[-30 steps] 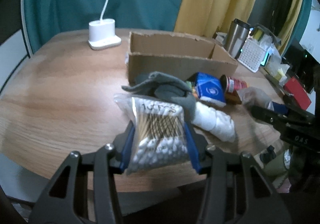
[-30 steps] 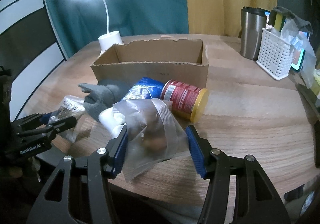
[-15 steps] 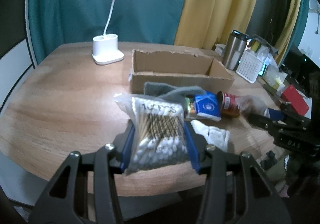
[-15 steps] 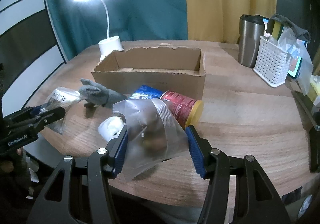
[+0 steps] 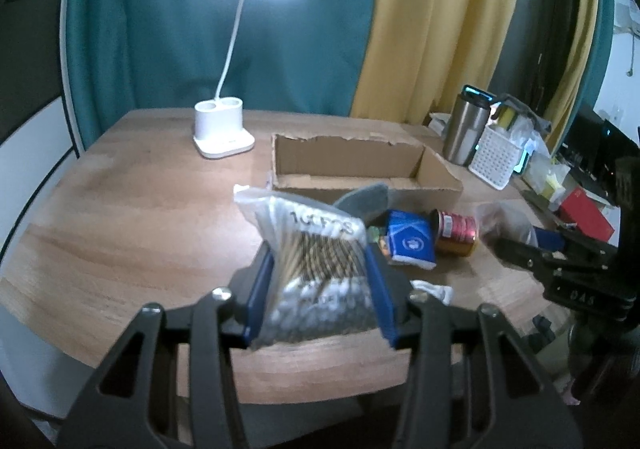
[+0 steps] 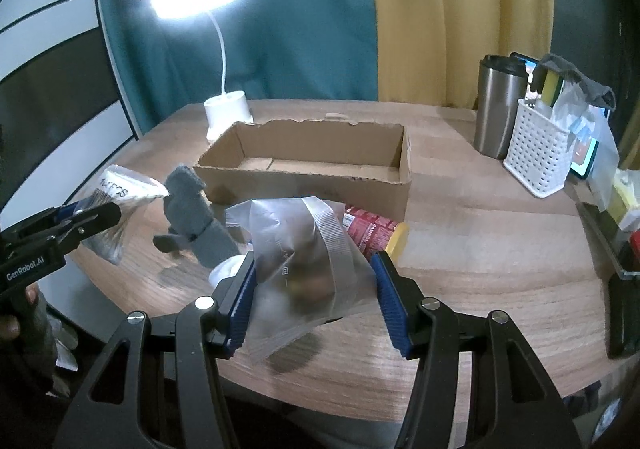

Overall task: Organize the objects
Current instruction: 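Lift both bags and carry them over the cardboard box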

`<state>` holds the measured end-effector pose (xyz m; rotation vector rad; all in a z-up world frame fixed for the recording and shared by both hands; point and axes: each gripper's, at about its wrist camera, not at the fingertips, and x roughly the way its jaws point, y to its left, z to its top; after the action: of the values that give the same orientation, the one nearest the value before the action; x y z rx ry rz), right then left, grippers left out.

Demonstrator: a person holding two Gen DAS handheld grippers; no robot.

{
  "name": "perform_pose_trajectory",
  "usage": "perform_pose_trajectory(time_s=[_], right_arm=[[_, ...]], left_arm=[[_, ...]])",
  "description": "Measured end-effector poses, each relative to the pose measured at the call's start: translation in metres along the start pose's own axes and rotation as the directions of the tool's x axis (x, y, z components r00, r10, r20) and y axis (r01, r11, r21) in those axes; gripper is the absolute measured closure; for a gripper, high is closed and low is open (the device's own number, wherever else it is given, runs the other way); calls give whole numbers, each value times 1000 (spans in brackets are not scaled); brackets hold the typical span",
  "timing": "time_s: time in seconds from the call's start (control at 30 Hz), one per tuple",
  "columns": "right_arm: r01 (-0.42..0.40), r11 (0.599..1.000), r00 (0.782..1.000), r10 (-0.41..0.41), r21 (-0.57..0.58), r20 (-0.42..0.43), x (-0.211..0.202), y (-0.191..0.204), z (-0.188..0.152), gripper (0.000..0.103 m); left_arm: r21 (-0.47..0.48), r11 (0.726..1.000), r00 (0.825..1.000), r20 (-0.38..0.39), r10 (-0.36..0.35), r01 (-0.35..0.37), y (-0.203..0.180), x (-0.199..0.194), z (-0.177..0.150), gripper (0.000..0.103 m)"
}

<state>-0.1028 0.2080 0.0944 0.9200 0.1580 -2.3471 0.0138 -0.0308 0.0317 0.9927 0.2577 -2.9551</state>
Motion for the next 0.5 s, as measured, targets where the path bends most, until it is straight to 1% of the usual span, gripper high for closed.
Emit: perform_pose_trajectory(time_s=[0.13, 0.23, 0.37, 0.5], right_arm=[[-2, 1000, 1000, 2, 1, -3, 2, 0, 0, 44], [-4, 1000, 1000, 4, 5, -10, 5, -2, -1, 44], [-6, 1000, 1000, 6, 10, -19, 8, -2, -3, 44], [-9, 1000, 1000, 9, 7, -26, 11, -1, -3, 44]], left_arm=[[16, 1000, 1000, -5, 7, -7, -1, 6, 0, 57], [11, 1000, 999, -40, 10, -10, 2, 15, -6, 57], [2, 999, 997, -62, 37, -37, 10, 18, -13, 57], [-18, 996, 993, -77, 86, -88, 27, 19, -20, 57]])
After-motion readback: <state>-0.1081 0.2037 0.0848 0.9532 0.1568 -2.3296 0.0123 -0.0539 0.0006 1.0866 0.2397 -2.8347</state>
